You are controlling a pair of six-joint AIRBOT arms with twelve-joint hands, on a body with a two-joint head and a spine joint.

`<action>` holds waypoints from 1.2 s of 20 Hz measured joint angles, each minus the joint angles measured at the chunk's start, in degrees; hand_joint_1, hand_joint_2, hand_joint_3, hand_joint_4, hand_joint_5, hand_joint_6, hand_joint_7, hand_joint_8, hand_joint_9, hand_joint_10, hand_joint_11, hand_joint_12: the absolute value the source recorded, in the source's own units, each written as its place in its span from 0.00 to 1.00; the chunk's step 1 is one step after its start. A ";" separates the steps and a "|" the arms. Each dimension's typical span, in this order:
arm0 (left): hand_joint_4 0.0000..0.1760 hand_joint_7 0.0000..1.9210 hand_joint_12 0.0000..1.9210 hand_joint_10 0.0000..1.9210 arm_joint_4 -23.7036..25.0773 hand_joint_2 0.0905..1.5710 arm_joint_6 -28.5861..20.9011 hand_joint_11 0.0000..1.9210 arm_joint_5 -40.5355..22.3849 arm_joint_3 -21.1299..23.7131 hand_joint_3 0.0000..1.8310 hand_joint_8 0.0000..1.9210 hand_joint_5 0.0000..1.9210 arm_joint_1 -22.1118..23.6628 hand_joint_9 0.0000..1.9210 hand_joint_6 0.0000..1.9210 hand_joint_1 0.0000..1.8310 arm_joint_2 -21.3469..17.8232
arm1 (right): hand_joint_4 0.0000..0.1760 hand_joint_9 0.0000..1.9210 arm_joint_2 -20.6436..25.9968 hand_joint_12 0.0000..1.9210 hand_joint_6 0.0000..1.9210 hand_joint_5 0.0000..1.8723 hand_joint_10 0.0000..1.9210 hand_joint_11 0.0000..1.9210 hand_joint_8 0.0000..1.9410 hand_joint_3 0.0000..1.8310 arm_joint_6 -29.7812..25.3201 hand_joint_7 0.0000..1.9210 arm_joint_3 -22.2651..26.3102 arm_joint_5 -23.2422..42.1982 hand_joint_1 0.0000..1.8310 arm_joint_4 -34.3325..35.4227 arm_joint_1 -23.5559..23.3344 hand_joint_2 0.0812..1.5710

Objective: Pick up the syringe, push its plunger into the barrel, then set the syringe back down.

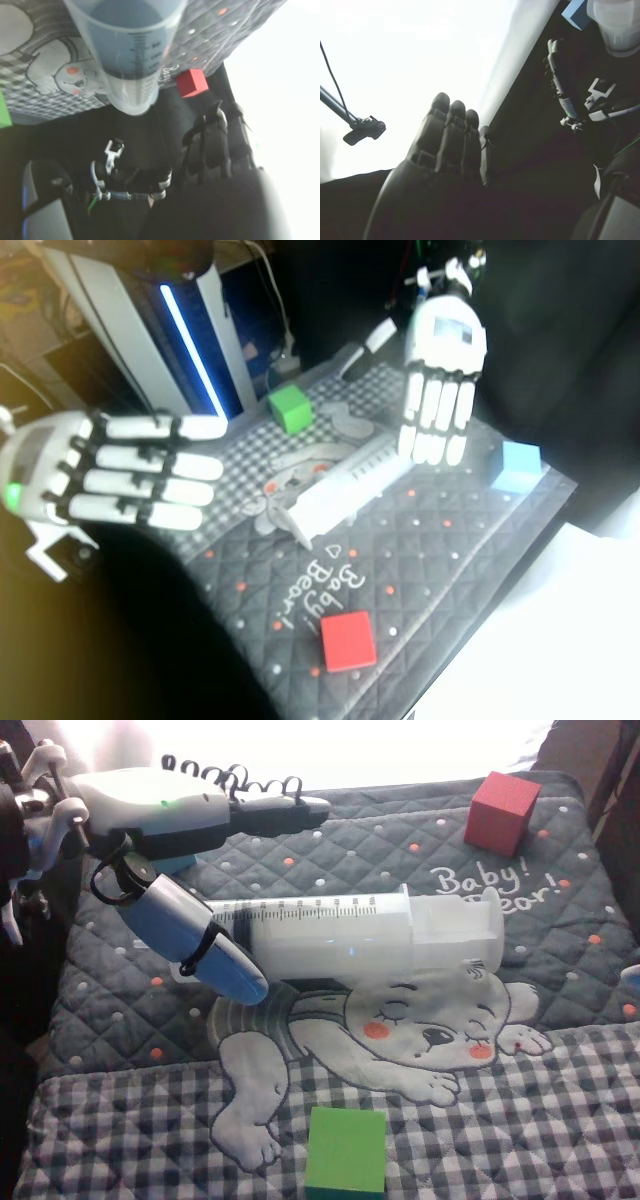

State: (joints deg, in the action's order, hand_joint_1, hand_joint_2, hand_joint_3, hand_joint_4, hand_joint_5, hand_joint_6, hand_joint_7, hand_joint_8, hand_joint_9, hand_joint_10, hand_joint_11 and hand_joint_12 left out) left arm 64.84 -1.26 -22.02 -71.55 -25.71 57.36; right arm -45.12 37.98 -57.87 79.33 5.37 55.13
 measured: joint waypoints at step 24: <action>0.02 0.12 0.52 0.00 18.34 0.34 -15.96 0.01 2.38 -5.14 0.00 0.00 0.00 -2.45 0.17 0.00 0.37 6.60 | 0.32 0.09 -0.37 0.03 0.00 0.04 0.00 0.05 0.00 0.00 -0.22 0.09 0.00 -0.07 0.41 -0.46 -0.61 0.35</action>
State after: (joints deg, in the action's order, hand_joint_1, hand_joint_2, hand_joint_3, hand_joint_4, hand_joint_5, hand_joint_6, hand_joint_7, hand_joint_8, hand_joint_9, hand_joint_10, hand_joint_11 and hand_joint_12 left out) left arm 83.18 -17.21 -19.64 -76.69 -28.16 63.96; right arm -45.50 37.76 -57.87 79.26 4.91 54.52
